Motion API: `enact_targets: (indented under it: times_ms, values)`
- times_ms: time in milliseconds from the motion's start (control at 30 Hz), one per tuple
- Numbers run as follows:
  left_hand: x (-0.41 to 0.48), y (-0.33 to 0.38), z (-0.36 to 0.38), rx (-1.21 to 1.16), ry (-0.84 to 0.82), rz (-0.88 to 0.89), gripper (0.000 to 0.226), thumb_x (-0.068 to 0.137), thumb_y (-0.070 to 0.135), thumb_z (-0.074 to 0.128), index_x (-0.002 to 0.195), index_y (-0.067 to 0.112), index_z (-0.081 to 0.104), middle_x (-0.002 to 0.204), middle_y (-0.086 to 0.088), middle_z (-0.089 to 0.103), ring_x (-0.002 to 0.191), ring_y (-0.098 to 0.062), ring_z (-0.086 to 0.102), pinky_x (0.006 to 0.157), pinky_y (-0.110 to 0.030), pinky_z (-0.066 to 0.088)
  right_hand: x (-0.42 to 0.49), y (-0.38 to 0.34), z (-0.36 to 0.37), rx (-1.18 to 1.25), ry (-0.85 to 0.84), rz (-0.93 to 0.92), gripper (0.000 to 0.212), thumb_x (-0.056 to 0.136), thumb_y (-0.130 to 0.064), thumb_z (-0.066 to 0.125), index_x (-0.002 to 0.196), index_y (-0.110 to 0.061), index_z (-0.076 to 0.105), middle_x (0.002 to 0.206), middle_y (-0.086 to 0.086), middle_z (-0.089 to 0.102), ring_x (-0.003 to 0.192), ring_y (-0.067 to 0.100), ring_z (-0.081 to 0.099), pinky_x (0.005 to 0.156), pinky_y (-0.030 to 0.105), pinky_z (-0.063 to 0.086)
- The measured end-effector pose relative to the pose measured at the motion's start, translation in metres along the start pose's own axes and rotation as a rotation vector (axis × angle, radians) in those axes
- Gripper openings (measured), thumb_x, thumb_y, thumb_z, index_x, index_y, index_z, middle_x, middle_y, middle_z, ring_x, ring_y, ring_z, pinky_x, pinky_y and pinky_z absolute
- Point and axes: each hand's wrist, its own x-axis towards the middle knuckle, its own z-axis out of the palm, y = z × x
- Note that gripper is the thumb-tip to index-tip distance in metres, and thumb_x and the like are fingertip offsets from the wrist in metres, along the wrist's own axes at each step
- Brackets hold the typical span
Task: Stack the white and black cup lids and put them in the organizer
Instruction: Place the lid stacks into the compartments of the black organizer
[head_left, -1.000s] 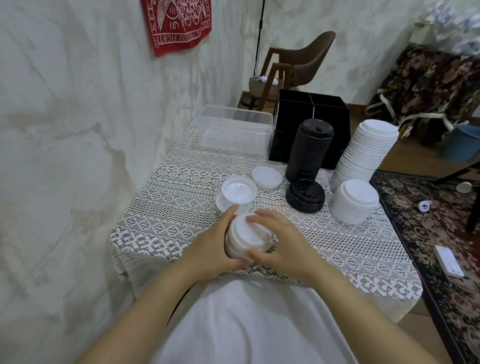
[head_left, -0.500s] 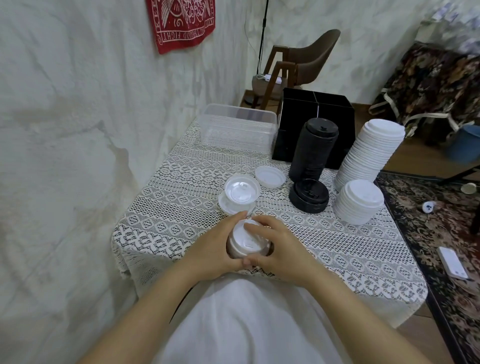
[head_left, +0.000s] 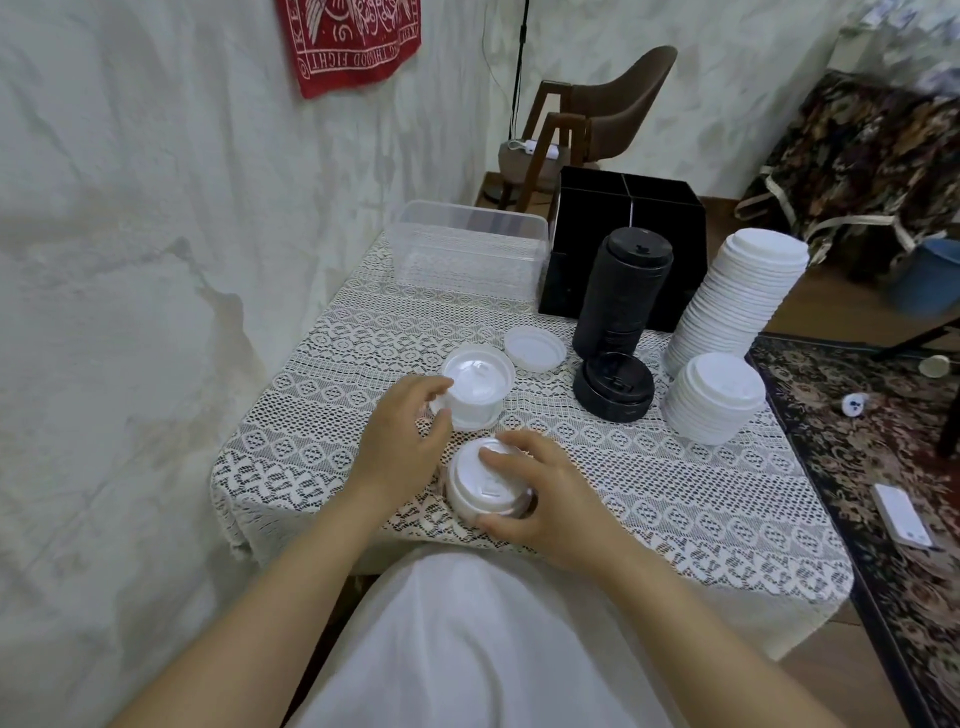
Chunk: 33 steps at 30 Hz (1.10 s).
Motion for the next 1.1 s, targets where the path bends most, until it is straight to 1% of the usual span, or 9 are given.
enact_targets:
  times_ms: [100, 233, 367, 500, 667, 800, 900, 1000, 1100]
  values:
    - [0.024, -0.003, 0.003, 0.234, -0.078, 0.041, 0.033, 0.093, 0.013, 0.056, 0.126, 0.013, 0.059, 0.129, 0.000, 0.051, 0.123, -0.015, 0.040, 0.101, -0.023, 0.029, -0.001, 0.000, 0.001, -0.009, 0.014, -0.009, 0.066, 0.075, -0.027, 0.084, 0.135, -0.018, 0.057, 0.138, -0.009, 0.035, 0.127, 0.002, 0.030, 0.101, -0.002, 0.011]
    - [0.044, -0.006, 0.008, 0.466, -0.210, 0.090, 0.029, 0.092, 0.014, 0.056, 0.119, 0.014, 0.066, 0.137, -0.004, 0.049, 0.129, -0.021, 0.037, 0.106, -0.033, 0.029, -0.003, 0.000, 0.002, 0.022, 0.022, 0.018, 0.065, 0.076, -0.027, 0.083, 0.135, -0.020, 0.057, 0.137, -0.014, 0.032, 0.131, 0.002, 0.030, 0.103, 0.000, 0.014]
    - [0.053, -0.004, 0.008, 0.504, -0.181, 0.177, 0.021, 0.091, 0.011, 0.059, 0.107, 0.007, 0.071, 0.129, -0.009, 0.056, 0.122, -0.027, 0.045, 0.101, -0.036, 0.034, -0.004, 0.002, 0.004, 0.042, 0.032, 0.019, 0.065, 0.074, -0.026, 0.084, 0.134, -0.020, 0.058, 0.137, -0.014, 0.033, 0.130, 0.002, 0.031, 0.104, 0.000, 0.014]
    - [0.053, 0.003, 0.001, 0.384, -0.075, 0.245, 0.019, 0.093, 0.014, 0.059, 0.108, 0.005, 0.067, 0.109, -0.007, 0.064, 0.105, -0.026, 0.053, 0.089, -0.030, 0.035, -0.005, 0.004, 0.005, 0.085, 0.038, 0.014, 0.068, 0.071, -0.037, 0.081, 0.133, -0.022, 0.059, 0.136, -0.017, 0.034, 0.129, -0.002, 0.032, 0.104, 0.002, 0.018]
    - [0.042, 0.027, -0.013, 0.045, 0.018, 0.147, 0.016, 0.100, 0.020, 0.047, 0.111, 0.016, 0.059, 0.093, 0.007, 0.057, 0.081, -0.010, 0.052, 0.066, -0.018, 0.037, -0.004, 0.005, 0.009, 0.111, 0.059, 0.006, 0.075, 0.064, -0.059, 0.065, 0.130, -0.024, 0.060, 0.133, -0.027, 0.033, 0.124, -0.021, 0.028, 0.102, 0.002, 0.021]
    - [0.024, 0.039, -0.021, -0.226, 0.046, 0.006, 0.016, 0.102, 0.020, 0.044, 0.110, 0.029, 0.055, 0.098, 0.020, 0.057, 0.086, 0.008, 0.053, 0.068, -0.007, 0.041, -0.005, 0.004, 0.006, 0.138, 0.056, 0.050, 0.068, 0.065, -0.047, 0.078, 0.123, -0.042, 0.044, 0.127, -0.026, 0.040, 0.119, -0.012, 0.038, 0.100, 0.014, 0.033]
    - [0.011, 0.036, -0.021, -0.427, 0.024, -0.159, 0.019, 0.101, 0.019, 0.045, 0.113, 0.025, 0.060, 0.110, 0.016, 0.058, 0.101, 0.001, 0.054, 0.076, -0.016, 0.046, -0.003, 0.000, 0.004, 0.168, 0.051, 0.089, 0.081, 0.059, -0.052, 0.078, 0.123, -0.056, 0.029, 0.126, -0.024, 0.044, 0.117, -0.004, 0.046, 0.099, 0.020, 0.040]
    - [-0.001, 0.033, -0.014, -0.447, -0.074, -0.274, 0.019, 0.100, 0.016, 0.048, 0.107, 0.026, 0.063, 0.108, 0.010, 0.059, 0.098, -0.006, 0.054, 0.072, -0.022, 0.046, -0.002, -0.001, 0.004, 0.236, 0.057, 0.086, 0.098, 0.057, -0.055, 0.079, 0.139, -0.047, 0.027, 0.132, -0.024, 0.046, 0.121, -0.001, 0.048, 0.099, 0.023, 0.043]
    - [-0.011, 0.031, -0.006, -0.337, -0.109, -0.224, 0.019, 0.099, 0.014, 0.051, 0.098, 0.028, 0.064, 0.101, 0.015, 0.061, 0.093, 0.002, 0.053, 0.072, -0.014, 0.043, -0.001, 0.003, 0.006, 0.233, 0.055, 0.109, 0.106, 0.057, -0.052, 0.081, 0.145, -0.040, 0.023, 0.137, -0.017, 0.046, 0.126, 0.001, 0.046, 0.104, 0.033, 0.043]
